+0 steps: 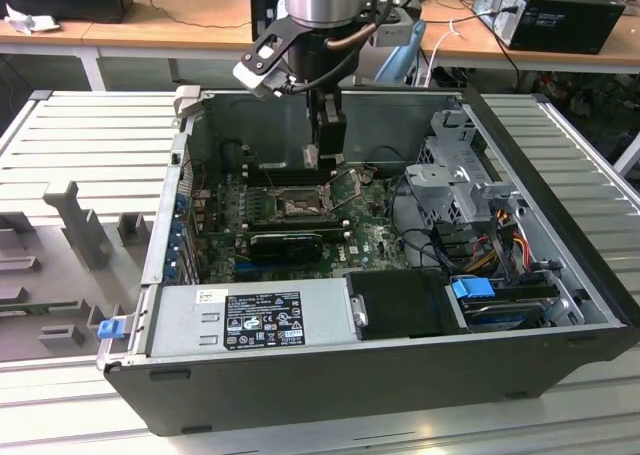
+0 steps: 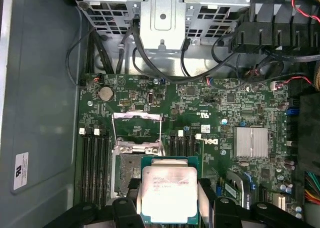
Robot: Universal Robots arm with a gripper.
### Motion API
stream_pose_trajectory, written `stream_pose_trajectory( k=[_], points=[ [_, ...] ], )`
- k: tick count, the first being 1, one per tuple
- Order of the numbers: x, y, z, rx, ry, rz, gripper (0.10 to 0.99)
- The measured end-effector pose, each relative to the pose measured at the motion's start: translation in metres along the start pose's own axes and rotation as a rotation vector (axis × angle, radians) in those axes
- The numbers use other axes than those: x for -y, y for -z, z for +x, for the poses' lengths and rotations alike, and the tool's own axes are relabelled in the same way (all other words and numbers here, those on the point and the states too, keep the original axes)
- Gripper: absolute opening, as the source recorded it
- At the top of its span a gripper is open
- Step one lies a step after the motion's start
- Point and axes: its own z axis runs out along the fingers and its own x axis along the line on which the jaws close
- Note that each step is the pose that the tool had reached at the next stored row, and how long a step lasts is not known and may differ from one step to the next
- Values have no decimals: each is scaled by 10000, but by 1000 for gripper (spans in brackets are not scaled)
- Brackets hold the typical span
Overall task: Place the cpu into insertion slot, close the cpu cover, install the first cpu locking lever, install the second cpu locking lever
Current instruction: 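Place the cpu into insertion slot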
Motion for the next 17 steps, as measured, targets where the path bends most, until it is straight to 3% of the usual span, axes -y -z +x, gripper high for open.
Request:
stream_pose_trajectory(
  k=[4,17],
  points=[
    [4,-31,-1,-1,-1,59,537],
    [31,-131,5,27,-390,76,537]
  ],
)
